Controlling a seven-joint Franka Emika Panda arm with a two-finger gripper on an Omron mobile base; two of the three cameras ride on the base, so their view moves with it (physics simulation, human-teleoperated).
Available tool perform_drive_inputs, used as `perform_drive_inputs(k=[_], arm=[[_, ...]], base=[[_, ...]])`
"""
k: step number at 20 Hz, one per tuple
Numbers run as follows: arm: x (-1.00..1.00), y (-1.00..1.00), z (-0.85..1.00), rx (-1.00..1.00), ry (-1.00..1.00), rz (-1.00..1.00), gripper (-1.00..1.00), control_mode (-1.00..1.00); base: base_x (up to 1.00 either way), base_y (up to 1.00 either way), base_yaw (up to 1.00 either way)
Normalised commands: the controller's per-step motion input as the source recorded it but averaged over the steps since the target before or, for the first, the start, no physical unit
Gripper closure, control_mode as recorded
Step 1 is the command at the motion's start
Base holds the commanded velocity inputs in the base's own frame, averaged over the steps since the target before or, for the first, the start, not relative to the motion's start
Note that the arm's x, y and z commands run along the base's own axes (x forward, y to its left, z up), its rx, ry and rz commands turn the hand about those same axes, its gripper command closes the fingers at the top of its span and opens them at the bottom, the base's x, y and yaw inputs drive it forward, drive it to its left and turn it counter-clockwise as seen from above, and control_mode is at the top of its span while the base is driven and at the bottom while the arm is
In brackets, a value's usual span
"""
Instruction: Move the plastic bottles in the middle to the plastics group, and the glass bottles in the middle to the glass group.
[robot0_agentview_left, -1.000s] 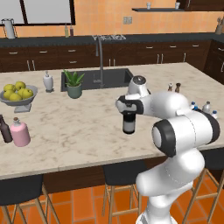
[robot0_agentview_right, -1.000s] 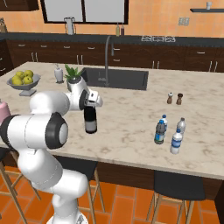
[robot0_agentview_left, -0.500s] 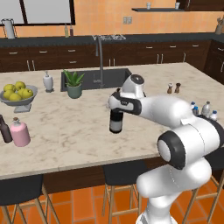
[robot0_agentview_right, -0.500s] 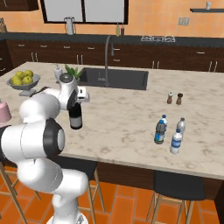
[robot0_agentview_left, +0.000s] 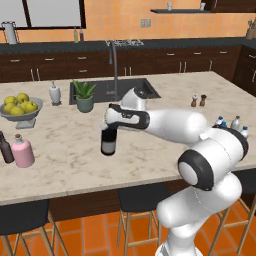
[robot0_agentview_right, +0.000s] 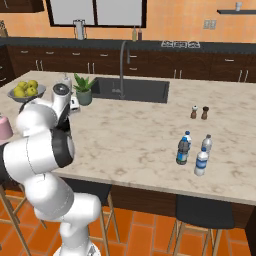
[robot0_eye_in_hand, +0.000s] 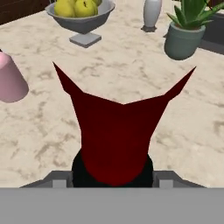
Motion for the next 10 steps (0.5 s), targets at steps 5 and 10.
perform_drive_inputs(k=[5, 10], arm=[[-0.26, 0.78, 0.03, 0.0, -0.14, 0.21, 1.0, -1.0], [0.12, 1.0, 0.01, -0.08, -0.04, 0.17, 1.0, -1.0]], base=[[0.0, 0.0, 0.0], [0.0, 0.0, 0.0]])
